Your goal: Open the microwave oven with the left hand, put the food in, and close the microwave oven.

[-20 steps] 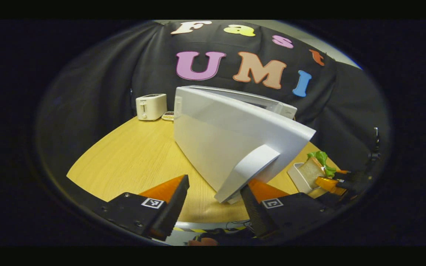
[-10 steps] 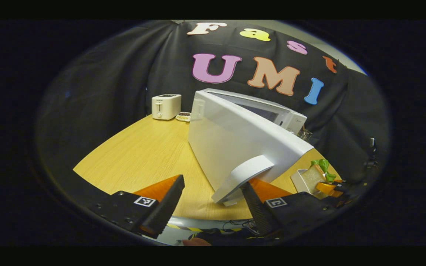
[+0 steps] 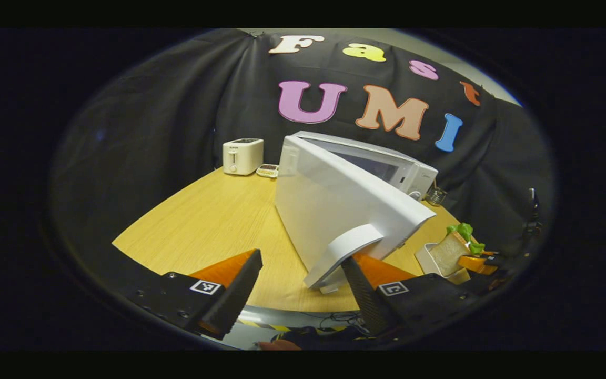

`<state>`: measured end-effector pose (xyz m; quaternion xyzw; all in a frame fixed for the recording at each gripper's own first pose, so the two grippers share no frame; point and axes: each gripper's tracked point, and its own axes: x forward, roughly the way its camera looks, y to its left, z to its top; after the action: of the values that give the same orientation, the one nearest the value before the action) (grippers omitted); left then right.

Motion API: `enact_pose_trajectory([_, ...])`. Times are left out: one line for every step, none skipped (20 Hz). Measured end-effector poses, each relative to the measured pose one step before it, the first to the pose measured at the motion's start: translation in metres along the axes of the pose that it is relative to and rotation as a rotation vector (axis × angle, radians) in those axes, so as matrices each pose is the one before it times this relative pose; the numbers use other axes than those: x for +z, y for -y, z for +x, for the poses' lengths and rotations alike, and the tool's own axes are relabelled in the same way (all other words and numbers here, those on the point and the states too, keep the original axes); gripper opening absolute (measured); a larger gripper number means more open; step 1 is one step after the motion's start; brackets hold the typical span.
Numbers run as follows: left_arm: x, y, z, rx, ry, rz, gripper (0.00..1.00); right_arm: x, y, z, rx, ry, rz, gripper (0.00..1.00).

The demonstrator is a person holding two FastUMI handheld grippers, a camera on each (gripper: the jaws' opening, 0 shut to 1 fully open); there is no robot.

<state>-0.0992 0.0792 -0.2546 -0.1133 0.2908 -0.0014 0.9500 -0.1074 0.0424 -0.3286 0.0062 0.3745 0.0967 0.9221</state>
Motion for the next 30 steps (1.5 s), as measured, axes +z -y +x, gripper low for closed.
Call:
enact_pose_trajectory([0.00058, 0.00218, -0.00257, -0.00586, 0.00091, 0.00983, 0.93, 0.00553, 0.00031, -0.00196, 0.00267, 0.00658, -0.00874, 0.3])
enact_pose_trajectory([-0.00027, 0.0019, -0.00107, -0.00583, 0.00254, 0.01021, 0.93, 0.00724, 0.00075, -0.00029, 0.00358, 0.00699, -0.00752, 0.3])
enact_pose_trajectory([-0.00032, 0.00163, -0.00285, -0.00442, -0.00097, 0.00918, 0.88, 0.00787, -0.00027, 0.00111, 0.00431, 0.00789, -0.00444, 0.3])
enact_pose_trajectory([0.00031, 0.00146, -0.00354, -0.00526, 0.00191, 0.005, 0.93, 0.00606, -0.00157, 0.00131, 0.00659, 0.009, -0.00046, 0.3])
enact_pose_trajectory([0.00155, 0.00084, -0.00368, -0.00163, 0.0064, 0.00257, 0.88, 0.00687, -0.00185, 0.00054, 0.00765, 0.00921, 0.00203, 0.3])
enact_pose_trajectory([0.00123, 0.0007, -0.00365, -0.00325, 0.00636, 0.00386, 0.88, 0.0056, -0.00246, -0.00055, 0.00798, 0.00777, 0.00192, 0.3])
enact_pose_trajectory([0.00112, 0.00145, -0.0045, -0.00462, 0.00185, 0.00484, 0.93, 0.00624, -0.00336, 0.00037, 0.00992, 0.00526, -0.00048, 0.3])
enact_pose_trajectory([0.00258, 0.00365, -0.00471, -0.01376, 0.01225, 0.0046, 0.93, 0.0045, -0.00345, 0.00149, 0.01192, 0.00248, -0.00134, 0.3])
enact_pose_trajectory([0.00509, 0.00309, -0.00431, -0.00756, 0.01566, 0.00593, 0.93, 0.00392, -0.00335, 0.00336, 0.01148, -0.00289, 0.00537, 0.3])
enact_pose_trajectory([0.00333, 0.00087, -0.00351, -0.00162, 0.01109, 0.00762, 0.93, 0.00243, -0.0044, 0.00399, 0.0151, -0.00587, 0.00912, 0.3])
enact_pose_trajectory([0.00304, -0.00011, -0.00314, 0.00533, 0.00792, 0.00914, 0.93, 0.00311, -0.00506, 0.00389, 0.01364, -0.00597, 0.0109, 0.3])
enact_pose_trajectory([0.00183, -0.00109, -0.00353, 0.00774, 0.00414, 0.01014, 0.92, 0.0029, -0.00459, 0.0033, 0.01435, -0.00486, 0.01343, 0.3])
enact_pose_trajectory([0.00307, -0.00187, -0.00381, 0.00879, 0.00781, 0.00742, 0.92, 0.0048, -0.00586, 0.00487, 0.01612, -0.00317, 0.01687, 0.3])
enact_pose_trajectory([0.00309, -0.00233, -0.00291, 0.00919, 0.00746, -0.00106, 0.92, 0.00438, -0.00537, 0.00407, 0.01614, -0.00343, 0.02201, 0.3])
enact_pose_trajectory([0.00183, -0.00068, -0.00223, 0.00535, 0.00508, -0.01177, 0.93, 0.00525, -0.00616, 0.00525, 0.01642, -0.00352, 0.0207, 0.3])
enact_pose_trajectory([0.00078, 0.00141, -0.00408, -0.00077, 0.00442, -0.01924, 0.93, 0.00465, -0.00683, 0.00514, 0.0175, -0.00134, 0.02452, 0.3])
enact_pose_trajectory([0.00093, 0.00201, -0.00275, -0.00146, 0.00301, -0.01308, 0.93, 0.00607, -0.00733, 0.0068, 0.01857, -0.00283, 0.0276, 0.3])
enact_pose_trajectory([-0.00045, -0.00004, -0.00129, 0.00552, 0.00248, -0.00456, 0.93, 0.00439, -0.0069, 0.00795, 0.01555, -0.00491, 0.02583, 0.3])
enact_pose_trajectory([0.00069, -0.00073, -0.00128, 0.00998, 0.0001, 0.00399, 0.93, 0.00464, -0.00596, 0.00839, 0.00841, -0.0051, 0.02456, 0.3])
enact_pose_trajectory([-0.00069, -0.00146, -0.00096, 0.01134, -0.00083, 0.00497, 0.93, 0.00449, -0.00658, 0.00891, 0.01148, -0.00588, 0.02998, 0.3])
enact_pose_trajectory([0.00144, -0.001, -0.00351, 0.00845, 0.00206, 0.00077, 0.93, 0.00379, -0.00806, 0.01008, 0.01389, -0.00541, 0.03718, 0.3])
enact_pose_trajectory([0.00046, 0.00044, -0.00368, 0.00556, 0.00256, -0.00139, 0.93, 0.00294, -0.00903, 0.00763, 0.01539, -0.00776, 0.04642, 0.3])
enact_pose_trajectory([-0.00099, 0.00154, -0.00313, -0.00189, -0.00127, 0.0008, 0.93, 0.00406, -0.00854, 0.00981, 0.01379, -0.0074, 0.05354, 0.3])
enact_pose_trajectory([-0.00442, 0.00325, -0.00222, -0.00412, -0.0144, 0.00516, 0.93, 0.00339, -0.0083, 0.00775, 0.00839, -0.00544, 0.05295, 0.3])
enact_pose_trajectory([-0.00368, 0.00146, -0.00364, -0.00069, -0.01094, 0.00821, 0.93, 0.0038, -0.00672, 0.0099, 0.00616, -0.00557, 0.04815, 0.3])
enact_pose_trajectory([-0.00313, 0.00178, -0.00393, -0.00443, -0.00823, 0.00701, 0.88, 0.00392, -0.0075, 0.01086, 0.00693, 0.00076, 0.04325, 0.3])
enact_pose_trajectory([-0.00147, 0.00325, -0.00328, -0.00346, -0.00773, 0.00548, 0.93, 0.0043, -0.00698, 0.01045, 0.00492, 0.00211, 0.04208, 0.3])
enact_pose_trajectory([0.00092, 0.00193, -0.00446, -0.00478, -0.00081, 0.00487, 0.93, 0.0017, -0.00666, 0.00909, 0.00289, -0.00152, 0.04251, 0.3])
enact_pose_trajectory([0.00312, 0.00299, -0.00176, -0.00438, 0.00783, 0.00352, 0.93, 0.00105, -0.00424, 0.0101, -0.005, -0.00495, 0.03577, 0.3])
enact_pose_trajectory([0.00268, 0.00401, -0.00181, -0.00899, 0.00822, 0.007, 0.93, 0.00044, -0.00302, 0.00756, -0.00914, 0.00086, 0.03439, 0.3])
